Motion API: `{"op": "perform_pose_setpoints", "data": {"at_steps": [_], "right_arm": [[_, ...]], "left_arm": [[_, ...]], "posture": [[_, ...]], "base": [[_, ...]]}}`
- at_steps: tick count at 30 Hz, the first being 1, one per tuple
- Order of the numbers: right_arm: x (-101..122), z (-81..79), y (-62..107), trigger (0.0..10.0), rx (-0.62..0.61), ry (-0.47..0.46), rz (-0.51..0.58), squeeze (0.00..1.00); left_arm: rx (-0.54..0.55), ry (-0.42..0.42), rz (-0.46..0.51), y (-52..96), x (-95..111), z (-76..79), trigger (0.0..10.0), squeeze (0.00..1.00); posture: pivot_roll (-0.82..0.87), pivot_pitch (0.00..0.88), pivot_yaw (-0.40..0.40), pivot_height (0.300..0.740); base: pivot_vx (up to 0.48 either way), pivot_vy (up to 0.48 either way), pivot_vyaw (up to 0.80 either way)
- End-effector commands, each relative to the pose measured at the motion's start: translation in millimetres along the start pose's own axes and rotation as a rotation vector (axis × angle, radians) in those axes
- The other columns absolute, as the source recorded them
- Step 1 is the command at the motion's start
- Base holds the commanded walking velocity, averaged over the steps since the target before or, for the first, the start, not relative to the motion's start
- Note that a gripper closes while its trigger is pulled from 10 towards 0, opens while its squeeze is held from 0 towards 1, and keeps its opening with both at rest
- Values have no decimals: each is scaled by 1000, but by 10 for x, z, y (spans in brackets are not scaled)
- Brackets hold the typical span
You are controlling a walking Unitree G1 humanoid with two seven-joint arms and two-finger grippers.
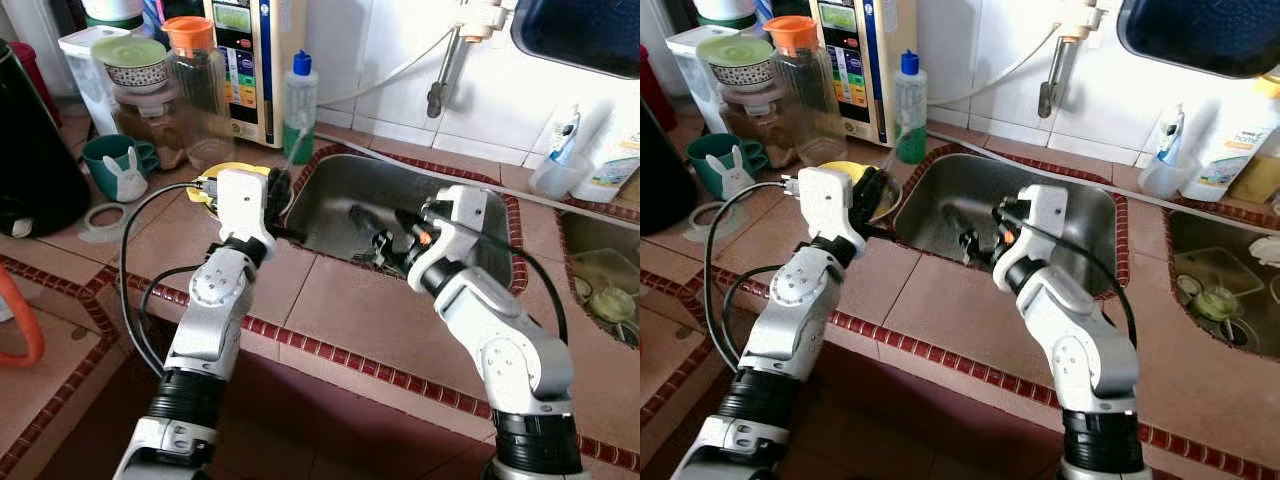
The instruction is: Kitchen organization
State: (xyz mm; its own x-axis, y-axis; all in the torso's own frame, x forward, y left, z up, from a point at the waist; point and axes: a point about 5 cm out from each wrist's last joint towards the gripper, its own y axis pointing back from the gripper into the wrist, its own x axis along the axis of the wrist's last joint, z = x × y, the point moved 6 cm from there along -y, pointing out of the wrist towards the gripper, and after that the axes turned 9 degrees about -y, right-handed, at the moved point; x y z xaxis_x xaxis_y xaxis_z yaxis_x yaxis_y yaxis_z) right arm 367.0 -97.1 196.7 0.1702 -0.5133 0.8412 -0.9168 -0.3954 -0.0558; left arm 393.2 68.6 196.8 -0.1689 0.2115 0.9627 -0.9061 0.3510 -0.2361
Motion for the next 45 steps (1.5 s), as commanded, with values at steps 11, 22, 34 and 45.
{"op": "perform_pose_setpoints", "data": {"at_steps": [11,22,34,45], "right_arm": [[86,86,-99,10000,-61,-129,54,0],[109,97,-132,10000,-60,-134,61,0],[232,86,-156,10000,-44,-149,120,0],[157,61,-223,0,-41,-345,108,0]], "left_arm": [[-267,508,-57,107,34,558,0,0],[-395,619,-157,267,11,753,0,0],[-427,630,-194,325,-13,815,0,0],[-474,651,-200,392,23,880,0,0]], "posture": [[195,0,-45,740],[199,0,-48,740],[200,0,-45,740],[202,0,-47,740]], "base": [[0,0,0],[0,0,0],[0,0,0],[0,0,0]]}}
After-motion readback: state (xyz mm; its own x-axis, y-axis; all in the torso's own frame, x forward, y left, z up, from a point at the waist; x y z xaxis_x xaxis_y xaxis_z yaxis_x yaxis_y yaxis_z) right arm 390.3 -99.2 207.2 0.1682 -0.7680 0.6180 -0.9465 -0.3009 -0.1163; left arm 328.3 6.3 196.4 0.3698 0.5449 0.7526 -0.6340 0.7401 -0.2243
